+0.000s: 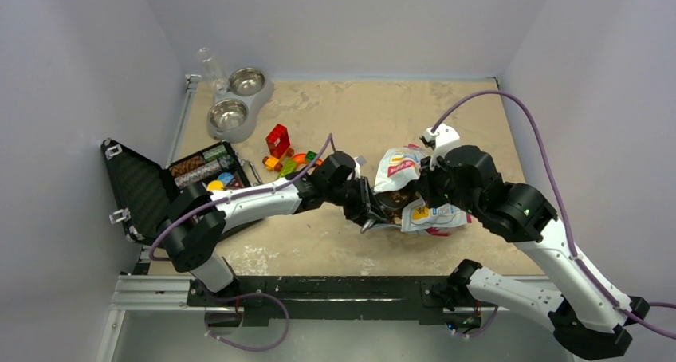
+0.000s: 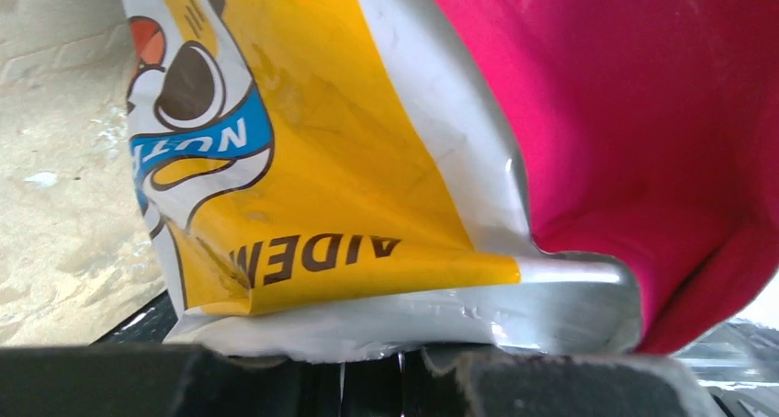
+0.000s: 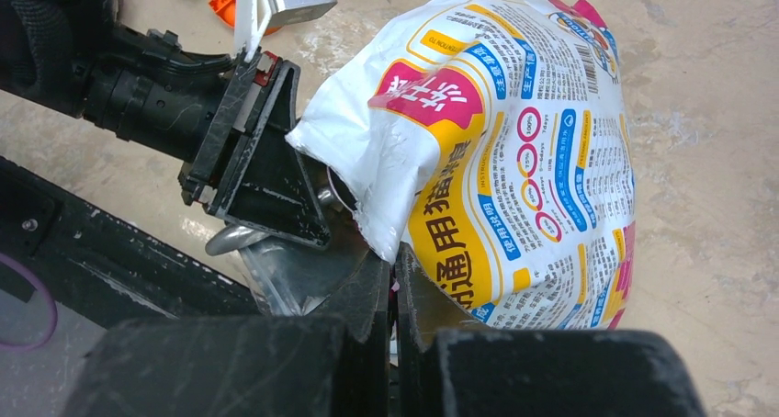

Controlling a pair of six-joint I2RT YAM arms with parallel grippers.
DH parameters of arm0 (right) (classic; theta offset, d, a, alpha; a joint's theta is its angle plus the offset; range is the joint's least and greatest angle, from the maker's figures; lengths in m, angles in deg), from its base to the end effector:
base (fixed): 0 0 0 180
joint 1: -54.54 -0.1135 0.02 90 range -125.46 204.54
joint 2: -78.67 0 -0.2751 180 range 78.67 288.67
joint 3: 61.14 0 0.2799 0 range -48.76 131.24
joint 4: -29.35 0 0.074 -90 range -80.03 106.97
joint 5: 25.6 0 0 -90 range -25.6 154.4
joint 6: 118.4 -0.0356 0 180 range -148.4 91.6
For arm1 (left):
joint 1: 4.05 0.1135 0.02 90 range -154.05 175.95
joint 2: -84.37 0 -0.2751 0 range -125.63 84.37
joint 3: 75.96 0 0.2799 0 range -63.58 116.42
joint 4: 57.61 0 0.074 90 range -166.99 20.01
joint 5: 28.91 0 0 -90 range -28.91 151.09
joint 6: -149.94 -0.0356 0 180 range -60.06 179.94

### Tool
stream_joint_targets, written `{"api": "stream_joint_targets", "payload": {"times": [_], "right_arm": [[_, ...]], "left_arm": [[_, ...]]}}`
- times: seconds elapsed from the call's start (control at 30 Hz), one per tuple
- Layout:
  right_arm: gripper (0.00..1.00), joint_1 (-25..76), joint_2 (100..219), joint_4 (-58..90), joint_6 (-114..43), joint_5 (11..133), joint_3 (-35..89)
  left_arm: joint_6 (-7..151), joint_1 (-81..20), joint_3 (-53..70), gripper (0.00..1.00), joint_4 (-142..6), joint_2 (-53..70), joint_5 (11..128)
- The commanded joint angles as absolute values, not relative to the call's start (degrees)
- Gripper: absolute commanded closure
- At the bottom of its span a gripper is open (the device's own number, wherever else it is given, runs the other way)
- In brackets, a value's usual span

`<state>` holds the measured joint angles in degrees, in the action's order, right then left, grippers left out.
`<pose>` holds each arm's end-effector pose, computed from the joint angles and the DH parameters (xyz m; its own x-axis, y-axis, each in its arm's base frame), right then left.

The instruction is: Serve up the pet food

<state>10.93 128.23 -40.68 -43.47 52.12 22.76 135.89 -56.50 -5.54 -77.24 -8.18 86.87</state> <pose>0.1218 0.1056 0.4173 -0.5506 -0.1736 -0.8165 -0.4202 0.9028 0.0914 0.2136 -0.3033 0.2123 -0.9829 -0.1547 0.0999 -0.1724 0.5830 -0.7939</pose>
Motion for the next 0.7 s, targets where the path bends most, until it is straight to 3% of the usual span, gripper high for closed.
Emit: {"api": "stream_joint_targets", "payload": {"times": [0.0, 0.13, 0.37, 0.53, 0.67], "right_arm": [[1.0, 10.9, 125.9, -36.3, -42.6, 49.9, 25.9], [1.0, 10.9, 125.6, -36.2, -42.4, 49.4, 25.7], [1.0, 10.9, 124.9, -35.6, -42.3, 48.4, 24.1], [1.0, 10.8, 125.0, -35.5, -42.5, 49.0, 23.8], [1.0, 10.9, 125.4, -35.4, -42.8, 49.1, 24.0]], "left_arm": [[136.1, -56.0, -7.1, 0.86, -80.8, -10.4, 83.7], [127.5, -56.0, -2.1, 1.0, -93.9, -6.0, 80.3], [125.5, -56.1, -1.0, 1.0, -100.2, -1.9, 87.2], [124.4, -56.1, 2.0, 1.0, -105.1, 0.9, 85.8], [131.3, -56.1, 10.1, 1.0, -113.4, -6.4, 84.7]]}}
